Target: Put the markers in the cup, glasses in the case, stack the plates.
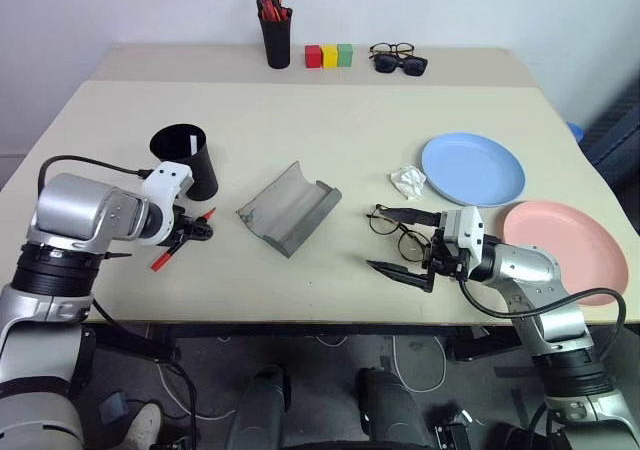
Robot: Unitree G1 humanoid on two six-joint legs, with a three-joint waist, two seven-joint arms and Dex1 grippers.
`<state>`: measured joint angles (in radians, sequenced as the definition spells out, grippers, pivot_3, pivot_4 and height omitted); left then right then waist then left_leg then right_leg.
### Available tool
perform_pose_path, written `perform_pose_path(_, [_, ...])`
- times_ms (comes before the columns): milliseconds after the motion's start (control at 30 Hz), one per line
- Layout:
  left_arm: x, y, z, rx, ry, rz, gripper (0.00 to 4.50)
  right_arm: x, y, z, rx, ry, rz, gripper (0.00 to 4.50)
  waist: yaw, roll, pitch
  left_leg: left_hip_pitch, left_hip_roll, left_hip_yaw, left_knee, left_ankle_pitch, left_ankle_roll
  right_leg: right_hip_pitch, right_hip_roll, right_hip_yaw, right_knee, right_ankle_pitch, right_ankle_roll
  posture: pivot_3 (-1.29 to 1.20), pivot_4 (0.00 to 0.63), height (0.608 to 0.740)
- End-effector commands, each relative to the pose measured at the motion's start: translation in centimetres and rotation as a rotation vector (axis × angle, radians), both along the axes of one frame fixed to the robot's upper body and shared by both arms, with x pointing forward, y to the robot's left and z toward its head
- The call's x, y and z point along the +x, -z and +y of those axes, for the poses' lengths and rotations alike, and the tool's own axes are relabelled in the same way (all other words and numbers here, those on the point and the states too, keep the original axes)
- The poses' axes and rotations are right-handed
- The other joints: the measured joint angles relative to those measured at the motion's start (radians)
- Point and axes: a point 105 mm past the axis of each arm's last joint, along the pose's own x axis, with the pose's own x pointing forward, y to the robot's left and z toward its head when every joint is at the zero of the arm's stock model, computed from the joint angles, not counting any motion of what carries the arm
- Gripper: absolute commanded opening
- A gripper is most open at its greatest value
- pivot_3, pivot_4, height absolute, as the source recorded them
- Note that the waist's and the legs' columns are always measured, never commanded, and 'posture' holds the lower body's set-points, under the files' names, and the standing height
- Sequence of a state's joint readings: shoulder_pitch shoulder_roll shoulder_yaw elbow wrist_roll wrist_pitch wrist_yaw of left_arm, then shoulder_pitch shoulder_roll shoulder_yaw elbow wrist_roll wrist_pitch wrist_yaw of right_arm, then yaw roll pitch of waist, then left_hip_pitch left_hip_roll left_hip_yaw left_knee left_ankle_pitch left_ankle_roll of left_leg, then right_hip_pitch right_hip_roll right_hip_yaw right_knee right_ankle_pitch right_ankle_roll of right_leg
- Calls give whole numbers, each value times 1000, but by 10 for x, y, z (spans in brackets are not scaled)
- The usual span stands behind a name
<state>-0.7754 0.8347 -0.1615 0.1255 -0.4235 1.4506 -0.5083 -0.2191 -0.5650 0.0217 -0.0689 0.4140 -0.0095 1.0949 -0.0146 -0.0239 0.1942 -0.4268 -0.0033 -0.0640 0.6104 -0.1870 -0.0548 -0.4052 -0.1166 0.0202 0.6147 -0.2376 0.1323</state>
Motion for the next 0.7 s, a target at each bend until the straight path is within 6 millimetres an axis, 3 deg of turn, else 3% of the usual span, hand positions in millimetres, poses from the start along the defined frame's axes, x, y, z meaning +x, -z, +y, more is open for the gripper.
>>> perform_pose_path(33, [4, 4, 8, 60, -21, 15, 2381, -2, -12, -2, 22, 14, -52, 4500, 0, 0, 0, 0, 0, 0, 0, 0, 0, 0, 0, 0, 0, 0, 0, 0, 150, 740])
perform_pose_path(200, [8, 4, 7, 65, -13, 11, 70, 0, -17, -2, 22, 28, -55, 4500, 0, 1, 0, 1, 0, 0, 1, 0, 0, 1, 0, 0, 0, -1, 1, 0, 150, 740])
perform_pose_path(300, [5, 1, 0, 31, 9, 15, 11, 1, -18, -1, 21, 30, -55, 4500, 1, 1, 0, 1, 0, 0, 1, 0, 0, 1, 0, 0, 1, -1, 1, 0, 150, 740])
perform_pose_path(567, [-27, -28, -55, -100, 357, -62, 11, 4, -18, -2, 19, 35, -59, 4500, -1, 0, 1, -1, 0, 0, 0, 0, 0, 0, 0, 0, 0, 0, 0, 0, 150, 740])
perform_pose_path(633, [-32, -37, -67, -93, 445, -133, 11, 5, -20, -2, 26, 39, -62, 4500, -3, 0, 1, -1, 0, 0, -1, 0, 0, -1, 0, 0, 0, 0, 0, 0, 150, 740])
perform_pose_path(700, [-25, -59, -81, -109, 497, -299, 11, 6, -22, -3, 35, 43, -67, 4500, -2, 0, 1, -1, 0, 0, 0, 0, 0, -1, 0, 0, 0, 0, 0, 0, 150, 740])
